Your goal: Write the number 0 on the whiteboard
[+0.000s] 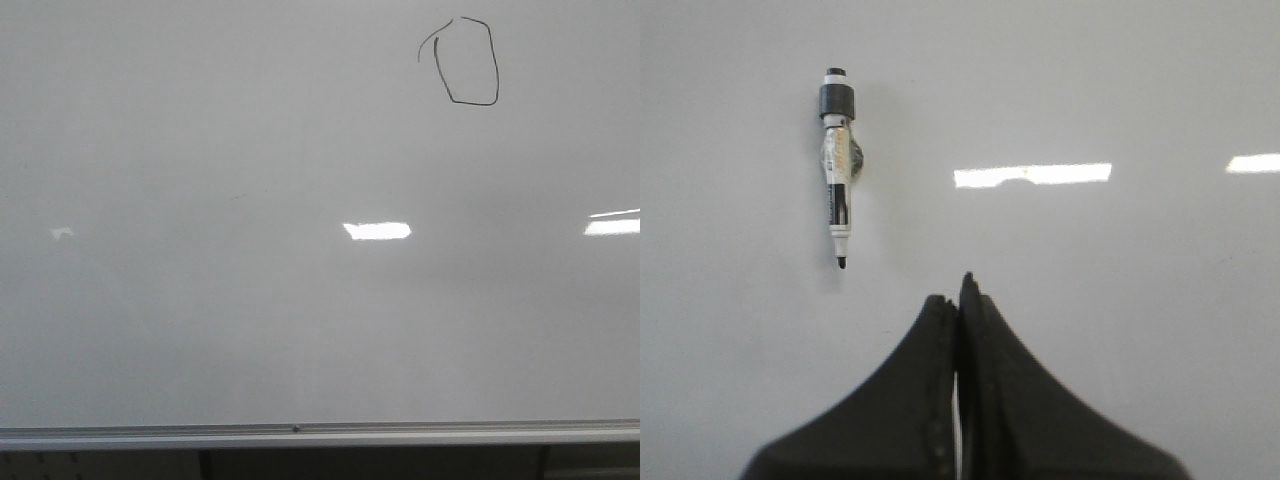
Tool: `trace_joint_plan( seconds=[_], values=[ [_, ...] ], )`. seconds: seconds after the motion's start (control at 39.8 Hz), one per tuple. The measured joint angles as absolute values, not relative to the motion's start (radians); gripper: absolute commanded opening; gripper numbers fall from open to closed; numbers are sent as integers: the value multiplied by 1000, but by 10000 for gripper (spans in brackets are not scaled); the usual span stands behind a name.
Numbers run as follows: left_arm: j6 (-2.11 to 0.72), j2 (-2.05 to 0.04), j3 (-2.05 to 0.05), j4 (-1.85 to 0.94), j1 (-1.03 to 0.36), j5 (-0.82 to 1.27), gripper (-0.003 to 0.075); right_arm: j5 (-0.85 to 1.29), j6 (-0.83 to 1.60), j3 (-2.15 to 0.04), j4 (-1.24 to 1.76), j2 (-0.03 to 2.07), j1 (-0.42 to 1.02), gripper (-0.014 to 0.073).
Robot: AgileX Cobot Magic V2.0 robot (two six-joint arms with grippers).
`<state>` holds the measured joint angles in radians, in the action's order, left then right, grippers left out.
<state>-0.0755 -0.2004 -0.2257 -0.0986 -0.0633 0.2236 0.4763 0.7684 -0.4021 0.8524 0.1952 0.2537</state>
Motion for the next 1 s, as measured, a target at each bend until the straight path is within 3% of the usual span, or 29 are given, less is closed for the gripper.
trace_joint_plan(
  seconds=[0.2, 1.0],
  values=[
    [-53, -1, -72, -92, -17, 213, -20, 476, 768, -402, 852, 195, 254, -69],
    [-30, 3, 6, -62, 37, 167, -20, 476, 768, -402, 854, 194, 254, -69]
  ],
)
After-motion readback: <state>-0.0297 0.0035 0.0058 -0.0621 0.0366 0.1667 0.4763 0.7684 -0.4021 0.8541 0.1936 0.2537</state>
